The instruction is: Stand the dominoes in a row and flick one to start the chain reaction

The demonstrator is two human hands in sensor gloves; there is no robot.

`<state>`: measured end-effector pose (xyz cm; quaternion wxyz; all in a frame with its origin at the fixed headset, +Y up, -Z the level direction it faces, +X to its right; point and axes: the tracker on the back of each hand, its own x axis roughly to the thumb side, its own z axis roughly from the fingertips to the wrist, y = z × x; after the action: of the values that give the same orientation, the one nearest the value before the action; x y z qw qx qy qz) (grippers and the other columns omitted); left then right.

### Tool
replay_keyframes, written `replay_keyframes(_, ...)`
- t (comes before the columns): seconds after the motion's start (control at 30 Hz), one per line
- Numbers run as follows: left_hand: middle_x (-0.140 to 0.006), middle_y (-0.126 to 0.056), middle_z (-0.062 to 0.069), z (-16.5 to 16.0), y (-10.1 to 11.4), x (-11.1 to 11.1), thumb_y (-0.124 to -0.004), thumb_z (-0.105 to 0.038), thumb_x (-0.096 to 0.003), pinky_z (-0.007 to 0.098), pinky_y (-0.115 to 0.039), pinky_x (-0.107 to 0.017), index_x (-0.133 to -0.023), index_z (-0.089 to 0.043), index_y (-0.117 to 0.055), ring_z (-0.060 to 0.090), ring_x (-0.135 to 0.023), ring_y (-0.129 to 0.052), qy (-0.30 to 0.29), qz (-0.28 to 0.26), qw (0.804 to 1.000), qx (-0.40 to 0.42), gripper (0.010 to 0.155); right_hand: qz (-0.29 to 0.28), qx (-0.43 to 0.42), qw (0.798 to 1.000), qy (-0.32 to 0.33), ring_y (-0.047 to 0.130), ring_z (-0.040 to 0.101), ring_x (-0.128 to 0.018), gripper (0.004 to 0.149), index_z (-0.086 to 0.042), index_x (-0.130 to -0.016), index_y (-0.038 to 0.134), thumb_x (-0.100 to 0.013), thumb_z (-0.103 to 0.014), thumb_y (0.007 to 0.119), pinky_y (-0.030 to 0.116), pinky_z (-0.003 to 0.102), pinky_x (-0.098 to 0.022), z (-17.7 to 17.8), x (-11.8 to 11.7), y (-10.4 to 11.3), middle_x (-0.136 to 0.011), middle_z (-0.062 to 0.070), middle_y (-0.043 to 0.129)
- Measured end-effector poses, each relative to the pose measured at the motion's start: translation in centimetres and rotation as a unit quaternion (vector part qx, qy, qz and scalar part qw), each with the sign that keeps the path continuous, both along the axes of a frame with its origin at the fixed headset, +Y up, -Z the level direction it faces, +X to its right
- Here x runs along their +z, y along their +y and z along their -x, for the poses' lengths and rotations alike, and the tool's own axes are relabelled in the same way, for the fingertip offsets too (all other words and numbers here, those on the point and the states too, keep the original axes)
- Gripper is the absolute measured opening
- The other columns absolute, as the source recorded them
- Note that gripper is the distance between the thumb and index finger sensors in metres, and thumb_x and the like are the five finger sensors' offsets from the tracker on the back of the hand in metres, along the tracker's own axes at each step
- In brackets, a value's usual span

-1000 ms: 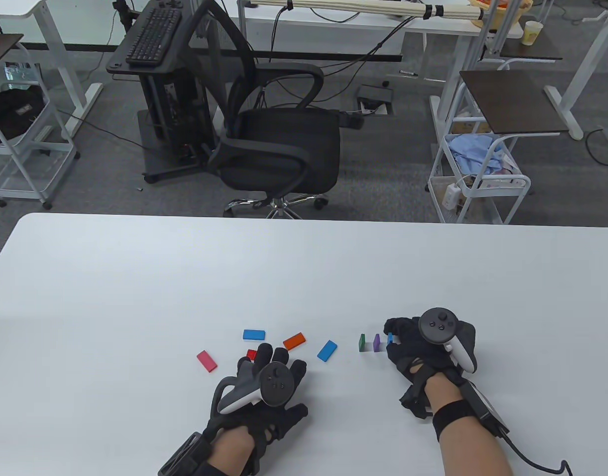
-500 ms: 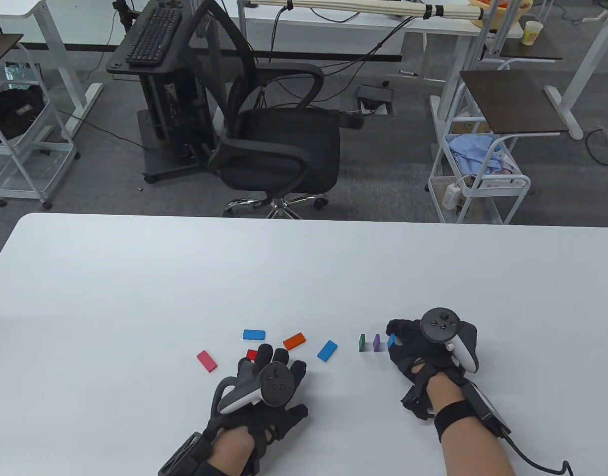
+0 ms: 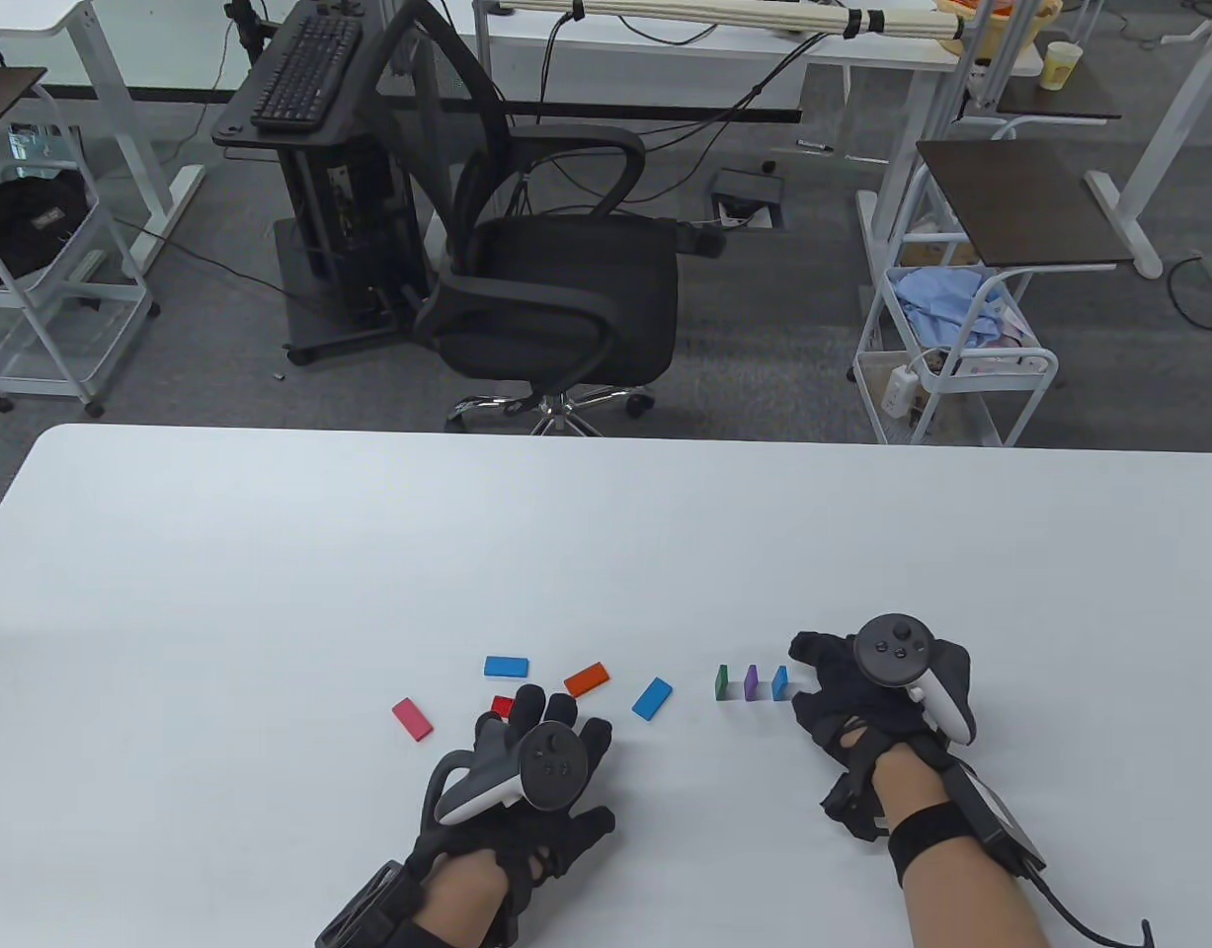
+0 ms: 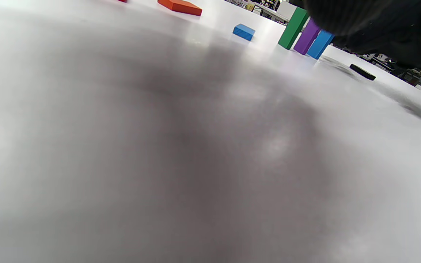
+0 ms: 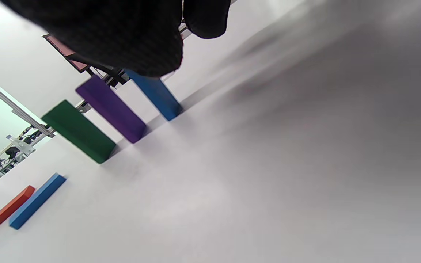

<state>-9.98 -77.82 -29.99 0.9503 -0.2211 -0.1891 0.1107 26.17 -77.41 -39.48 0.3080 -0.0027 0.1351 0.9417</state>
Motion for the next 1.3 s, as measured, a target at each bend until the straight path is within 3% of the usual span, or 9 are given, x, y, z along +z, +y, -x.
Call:
replay_keyframes(0.2,-0.112,0.008,0.006,0.1,0.1,0.0,-0.061,-0.062,-0.0469,0.068,0.001,-0.066,-0.106,-0.033,-0.014,0.035,-0.098,0.018,0.003,-0.003,1.0,0.001,0.08,-0.019,0.018,0.999,-0.04,0.016,0.044,-0.1,0.068,-0.024,-0.099,0.043,-0.048,-0.041,0.084,0.011,0.063,-0.072,-2.5,-0.1,2.3,-0.11,0.012,0.044)
replay_keyframes(0.4,-0.112,0.008,0.007,0.2,0.1,-0.1,-0.061,-0.061,-0.0469,0.068,0.002,-0.066,-0.106,-0.033,-0.014,0.035,-0.098,0.019,0.006,-0.003,1.0,0.001,0.08,-0.019,0.055,0.995,-0.085,0.019,0.044,-0.1,0.067,-0.023,-0.1,0.043,-0.049,-0.04,0.083,0.012,0.063,-0.073,-4.4,-0.3,3.7,-0.11,0.013,0.046)
replay_keyframes(0.5,-0.112,0.008,0.006,0.2,0.1,-0.1,-0.061,-0.061,-0.0468,0.068,0.002,-0.066,-0.106,-0.034,-0.014,0.035,-0.098,0.019,0.007,-0.004,1.0,0.001,0.08,-0.055,0.105,0.987,-0.113,0.026,0.045,-0.101,0.065,-0.023,-0.099,0.048,-0.048,-0.039,0.086,0.017,0.063,-0.073,-4.9,-0.3,4.2,-0.108,0.013,0.053)
replay_keyframes(0.93,-0.112,0.008,0.007,0.2,0.1,0.0,-0.061,-0.061,-0.047,0.068,0.002,-0.066,-0.106,-0.033,-0.014,0.035,-0.098,0.018,0.006,-0.005,1.0,-0.001,0.08,0.021,0.244,0.96,-0.138,0.032,0.045,-0.1,0.071,-0.023,-0.1,0.047,-0.046,-0.045,0.088,0.018,0.064,-0.073,-5.4,-0.8,1.5,-0.106,0.012,0.059)
replay_keyframes(1.1,-0.112,0.008,0.006,0.2,0.1,0.0,-0.061,-0.061,-0.047,0.068,0.002,-0.066,-0.106,-0.034,-0.013,0.035,-0.098,0.018,0.006,-0.005,1.0,-0.002,0.08,0.069,0.244,0.957,-0.144,0.03,0.046,-0.1,0.079,-0.025,-0.101,0.042,-0.044,-0.048,0.091,0.016,0.065,-0.073,-5.5,-1.0,0.3,-0.107,0.01,0.055)
replay_keyframes(1.3,-0.112,0.008,0.006,0.2,0.1,0.0,-0.061,-0.061,-0.0471,0.068,0.002,-0.066,-0.106,-0.034,-0.013,0.035,-0.098,0.019,0.005,-0.004,1.0,-0.003,0.08,0.063,0.256,0.953,-0.151,0.036,0.045,-0.098,0.075,-0.024,-0.1,0.045,-0.044,-0.043,0.091,0.018,0.065,-0.073,-5.2,-1.5,0.4,-0.103,0.011,0.059)
